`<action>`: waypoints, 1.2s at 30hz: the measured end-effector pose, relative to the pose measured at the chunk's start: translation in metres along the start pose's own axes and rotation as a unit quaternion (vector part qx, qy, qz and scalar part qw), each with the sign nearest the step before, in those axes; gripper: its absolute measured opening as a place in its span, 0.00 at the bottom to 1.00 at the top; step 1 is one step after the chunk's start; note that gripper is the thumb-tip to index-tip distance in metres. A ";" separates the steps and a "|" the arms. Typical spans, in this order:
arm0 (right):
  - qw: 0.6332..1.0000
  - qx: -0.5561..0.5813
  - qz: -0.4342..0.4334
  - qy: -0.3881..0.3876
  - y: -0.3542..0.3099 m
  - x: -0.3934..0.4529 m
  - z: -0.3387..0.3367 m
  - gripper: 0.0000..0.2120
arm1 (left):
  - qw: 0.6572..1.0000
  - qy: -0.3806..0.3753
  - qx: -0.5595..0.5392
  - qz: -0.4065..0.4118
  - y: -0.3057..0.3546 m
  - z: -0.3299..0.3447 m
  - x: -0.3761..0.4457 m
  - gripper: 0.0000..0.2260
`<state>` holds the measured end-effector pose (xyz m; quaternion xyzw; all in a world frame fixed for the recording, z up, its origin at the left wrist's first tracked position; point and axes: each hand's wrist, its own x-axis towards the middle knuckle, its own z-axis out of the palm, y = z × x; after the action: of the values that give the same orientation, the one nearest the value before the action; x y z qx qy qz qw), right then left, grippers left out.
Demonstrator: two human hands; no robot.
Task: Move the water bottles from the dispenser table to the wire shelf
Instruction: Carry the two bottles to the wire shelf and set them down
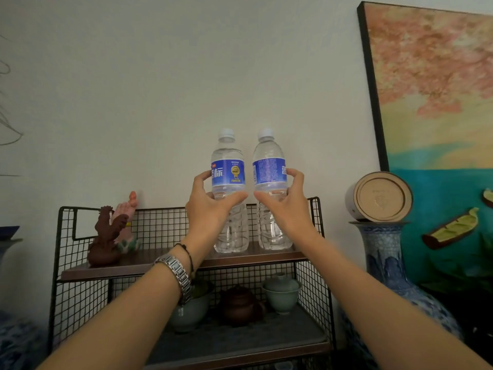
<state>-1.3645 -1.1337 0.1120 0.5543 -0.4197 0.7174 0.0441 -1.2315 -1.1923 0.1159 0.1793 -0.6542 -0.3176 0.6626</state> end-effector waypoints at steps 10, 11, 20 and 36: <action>0.999 -0.043 -0.011 0.013 0.010 0.002 0.006 0.34 | 0.998 -0.058 -0.027 -0.017 -0.006 0.000 0.003 0.35; 0.999 -0.046 -0.013 0.009 0.008 0.001 0.006 0.34 | 0.998 -0.062 -0.028 -0.017 -0.005 -0.001 0.003 0.35; 0.971 -0.218 -0.101 -0.008 -0.001 -0.031 -0.012 0.43 | 0.991 -0.105 0.085 0.018 -0.005 -0.024 -0.010 0.37; 0.946 -0.319 -0.047 -0.039 0.003 -0.027 -0.013 0.31 | 0.982 -0.144 0.114 0.048 -0.010 -0.035 -0.009 0.38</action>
<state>-1.3653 -1.1166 0.0873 0.5577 -0.6015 0.5211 0.2358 -1.1984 -1.1998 0.1002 0.1743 -0.7823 -0.2313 0.5515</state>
